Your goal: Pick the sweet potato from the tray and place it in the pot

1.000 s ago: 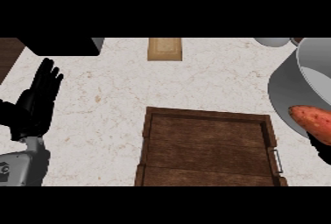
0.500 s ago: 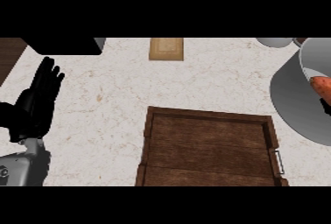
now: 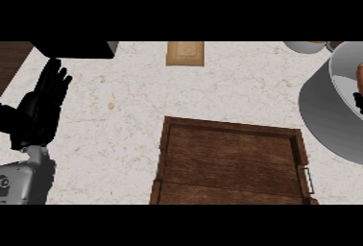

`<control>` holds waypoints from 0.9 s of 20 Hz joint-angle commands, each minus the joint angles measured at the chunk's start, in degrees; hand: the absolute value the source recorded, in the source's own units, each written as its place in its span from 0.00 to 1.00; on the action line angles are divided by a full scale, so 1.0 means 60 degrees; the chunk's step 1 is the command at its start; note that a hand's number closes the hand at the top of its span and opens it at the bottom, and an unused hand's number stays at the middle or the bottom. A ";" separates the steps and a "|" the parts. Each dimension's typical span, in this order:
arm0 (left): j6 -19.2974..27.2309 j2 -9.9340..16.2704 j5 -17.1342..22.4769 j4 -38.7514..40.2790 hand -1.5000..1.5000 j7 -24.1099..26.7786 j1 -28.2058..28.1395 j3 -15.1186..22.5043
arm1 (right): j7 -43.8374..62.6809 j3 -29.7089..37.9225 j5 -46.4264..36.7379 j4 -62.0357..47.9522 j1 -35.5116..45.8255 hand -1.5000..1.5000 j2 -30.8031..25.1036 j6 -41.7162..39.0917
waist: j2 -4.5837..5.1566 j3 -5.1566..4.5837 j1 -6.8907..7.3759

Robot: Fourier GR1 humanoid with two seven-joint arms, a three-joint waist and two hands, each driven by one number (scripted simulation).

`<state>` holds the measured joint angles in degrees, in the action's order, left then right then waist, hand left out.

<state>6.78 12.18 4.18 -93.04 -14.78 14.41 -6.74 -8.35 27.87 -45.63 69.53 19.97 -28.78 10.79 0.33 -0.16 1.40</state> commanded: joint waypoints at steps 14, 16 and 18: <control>-0.0163 -0.0173 0.0010 -0.0062 0.50 0.0353 -0.0268 0.0112 | -0.2165 0.0882 0.1399 -0.5966 0.2324 0.00 -0.0472 -0.1306 | 0.0081 0.0078 0.0166; -0.0076 -0.0233 -0.0020 -0.0051 0.50 0.0192 -0.0260 0.0148 | -0.2752 0.1292 0.2091 -0.5869 0.2329 0.00 -0.0108 -0.1514 | 0.0048 0.0087 0.0078; 0.0058 -0.0116 0.0007 -0.0302 0.50 -0.0072 -0.0012 -0.0001 | -0.3093 0.1925 0.2831 -0.5933 0.2430 0.00 -0.0411 -0.2081 | 0.0004 0.0095 -0.0005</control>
<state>6.27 11.12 4.32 -93.54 -13.39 13.14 -6.35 -22.23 34.17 -35.85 37.40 33.48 -33.13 1.03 -0.55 -1.93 1.36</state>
